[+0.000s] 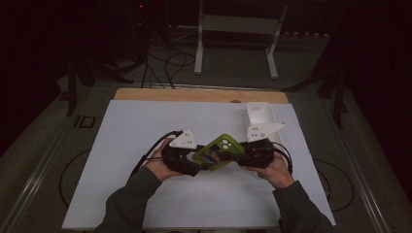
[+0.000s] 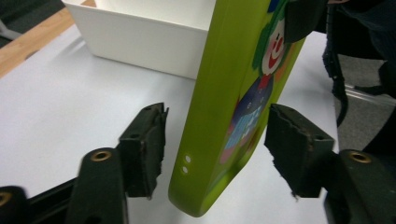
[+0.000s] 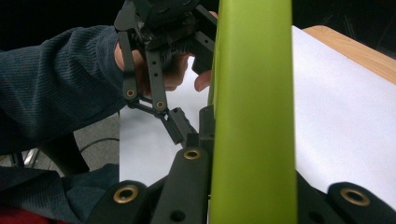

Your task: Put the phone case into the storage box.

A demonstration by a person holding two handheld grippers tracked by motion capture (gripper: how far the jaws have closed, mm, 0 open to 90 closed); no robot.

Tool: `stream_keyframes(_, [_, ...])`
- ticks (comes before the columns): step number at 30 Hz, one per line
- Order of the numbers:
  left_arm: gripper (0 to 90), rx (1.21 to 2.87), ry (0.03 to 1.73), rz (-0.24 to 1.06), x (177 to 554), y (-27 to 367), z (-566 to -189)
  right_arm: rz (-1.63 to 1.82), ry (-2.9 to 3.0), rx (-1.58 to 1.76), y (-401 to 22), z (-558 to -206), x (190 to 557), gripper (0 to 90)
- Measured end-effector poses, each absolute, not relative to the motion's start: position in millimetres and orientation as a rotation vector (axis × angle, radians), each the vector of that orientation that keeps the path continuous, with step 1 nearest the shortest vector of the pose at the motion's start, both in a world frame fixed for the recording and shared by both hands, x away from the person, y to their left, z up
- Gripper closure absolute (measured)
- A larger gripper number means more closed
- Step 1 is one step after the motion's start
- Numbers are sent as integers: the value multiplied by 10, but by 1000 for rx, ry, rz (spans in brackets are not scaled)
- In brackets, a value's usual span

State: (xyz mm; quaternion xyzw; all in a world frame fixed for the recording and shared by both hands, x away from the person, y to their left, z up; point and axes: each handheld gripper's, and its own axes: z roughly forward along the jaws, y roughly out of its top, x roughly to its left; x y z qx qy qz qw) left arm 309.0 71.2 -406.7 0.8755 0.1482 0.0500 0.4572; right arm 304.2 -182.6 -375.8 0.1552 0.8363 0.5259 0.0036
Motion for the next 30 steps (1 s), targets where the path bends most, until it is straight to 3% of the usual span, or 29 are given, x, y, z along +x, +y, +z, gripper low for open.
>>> stream_keyframes(22, [738, 2150, 305, 98, 3043, 790, -4144, 1586, 2638, 458, -1819, -3770, 3040, 880])
stream_keyframes(28, [775, 2148, 295, 106, 3019, 796, -4150, 1593, 2626, 436, -1812, -3768, 3038, 829])
stream_keyframes(30, [777, 2147, 289, 109, 3009, 793, -4150, 1594, 2609, 451, -1813, -3762, 3042, 754])
